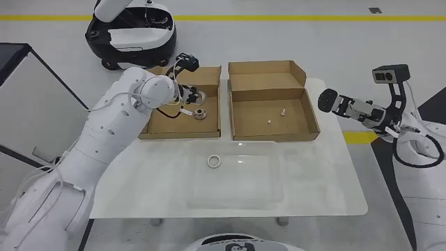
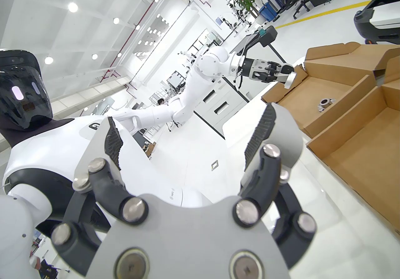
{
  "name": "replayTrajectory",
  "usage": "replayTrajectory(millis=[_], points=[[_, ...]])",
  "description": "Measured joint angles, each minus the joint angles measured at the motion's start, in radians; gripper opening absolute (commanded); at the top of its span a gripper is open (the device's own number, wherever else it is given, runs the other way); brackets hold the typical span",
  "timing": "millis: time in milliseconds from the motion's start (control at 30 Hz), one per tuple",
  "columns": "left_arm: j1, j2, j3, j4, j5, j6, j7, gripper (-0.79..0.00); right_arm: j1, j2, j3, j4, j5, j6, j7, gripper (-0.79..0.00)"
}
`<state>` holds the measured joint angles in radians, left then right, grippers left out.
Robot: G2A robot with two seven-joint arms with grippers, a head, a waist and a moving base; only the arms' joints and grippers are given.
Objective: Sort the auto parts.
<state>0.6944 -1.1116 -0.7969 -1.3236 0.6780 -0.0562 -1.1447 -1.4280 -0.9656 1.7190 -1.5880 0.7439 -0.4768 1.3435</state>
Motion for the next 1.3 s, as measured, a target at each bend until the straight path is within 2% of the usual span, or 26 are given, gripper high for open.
replayTrajectory(millis=[200, 700, 1000, 1300], points=[[-0.052, -0.036, 0.085, 0.113, 0.028, 0.013, -0.062, -0.785, 0.000, 0.000, 0.000, 0.000, 0.000, 0.000, 0.000, 0.000], [-0.123, -0.129, 0.223, 0.347, 0.103, 0.079, -0.033, -0.785, 0.000, 0.000, 0.000, 0.000, 0.000, 0.000, 0.000, 0.000], [-0.146, -0.184, 0.276, 0.479, 0.137, 0.086, 0.007, -0.785, 0.000, 0.000, 0.000, 0.000, 0.000, 0.000, 0.000, 0.000], [-0.155, -0.224, 0.304, 0.576, 0.170, 0.068, 0.023, -0.785, 0.000, 0.000, 0.000, 0.000, 0.000, 0.000, 0.000, 0.000]])
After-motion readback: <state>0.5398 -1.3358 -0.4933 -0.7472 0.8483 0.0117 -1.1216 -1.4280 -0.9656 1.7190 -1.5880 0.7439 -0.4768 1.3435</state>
